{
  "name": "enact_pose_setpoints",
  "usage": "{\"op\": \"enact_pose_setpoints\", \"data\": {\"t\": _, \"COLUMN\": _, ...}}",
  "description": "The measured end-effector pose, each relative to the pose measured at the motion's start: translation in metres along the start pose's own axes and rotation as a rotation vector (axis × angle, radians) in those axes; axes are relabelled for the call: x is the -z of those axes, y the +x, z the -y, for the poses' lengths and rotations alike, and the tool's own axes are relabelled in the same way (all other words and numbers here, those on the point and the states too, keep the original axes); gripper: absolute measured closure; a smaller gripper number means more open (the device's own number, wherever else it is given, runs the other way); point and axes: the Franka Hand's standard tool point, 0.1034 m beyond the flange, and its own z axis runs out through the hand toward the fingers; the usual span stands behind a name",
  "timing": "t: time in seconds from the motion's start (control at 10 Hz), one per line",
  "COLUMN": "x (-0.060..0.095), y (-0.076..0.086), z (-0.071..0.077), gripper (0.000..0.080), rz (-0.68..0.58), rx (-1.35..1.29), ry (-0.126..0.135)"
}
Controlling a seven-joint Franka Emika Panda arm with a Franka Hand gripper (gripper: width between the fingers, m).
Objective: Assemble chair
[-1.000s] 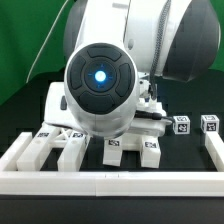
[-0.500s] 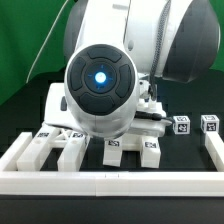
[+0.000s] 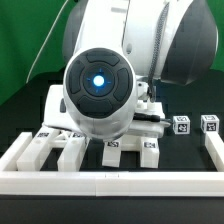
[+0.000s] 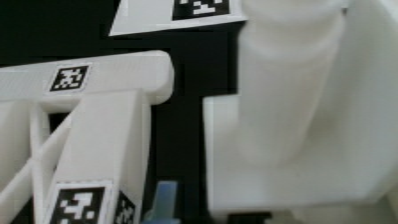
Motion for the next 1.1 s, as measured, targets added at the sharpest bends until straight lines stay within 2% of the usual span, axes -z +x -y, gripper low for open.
{"op": "enact_pose_setpoints", "data": {"t": 0.1, "x": 0.0009, "y": 0.0004, "z": -0.0006, "gripper": 0.0763, "rz": -0.004, "rx": -0.001, "ry": -0.001}}
{"op": "enact_pose_setpoints", "data": {"t": 0.2, "x": 0.0007, "y": 0.0011, "z": -0.0011, "gripper": 0.0653, "rz": -0.006, "rx": -0.002, "ry": -0.001}}
{"op": "enact_pose_setpoints", "data": {"t": 0.4, "x": 0.0006, "y": 0.0013, "z": -0.0018, "gripper": 0.0379, "rz": -0.006, "rx": -0.003, "ry": 0.000}}
{"op": "enact_pose_setpoints", "data": {"t": 0.5, "x": 0.0006, "y": 0.0014, "z": -0.0021, "gripper": 0.0379, "rz": -0.007, "rx": -0.003, "ry": 0.000}}
{"op": "enact_pose_setpoints", "data": {"t": 0.6, "x": 0.0006, "y": 0.0015, "z": -0.0025, "gripper": 0.0214, "rz": -0.007, "rx": -0.003, "ry": 0.001}}
{"op": "enact_pose_setpoints", "data": {"t": 0.7, "x": 0.0006, "y": 0.0015, "z": -0.0028, "gripper": 0.0168, "rz": -0.007, "rx": -0.004, "ry": 0.001}}
{"op": "enact_pose_setpoints", "data": {"t": 0.8, "x": 0.0005, "y": 0.0015, "z": -0.0030, "gripper": 0.0155, "rz": -0.007, "rx": -0.004, "ry": 0.001}}
{"op": "enact_pose_setpoints", "data": {"t": 1.1, "x": 0.0004, "y": 0.0016, "z": -0.0040, "gripper": 0.0151, "rz": -0.007, "rx": -0.005, "ry": 0.003}}
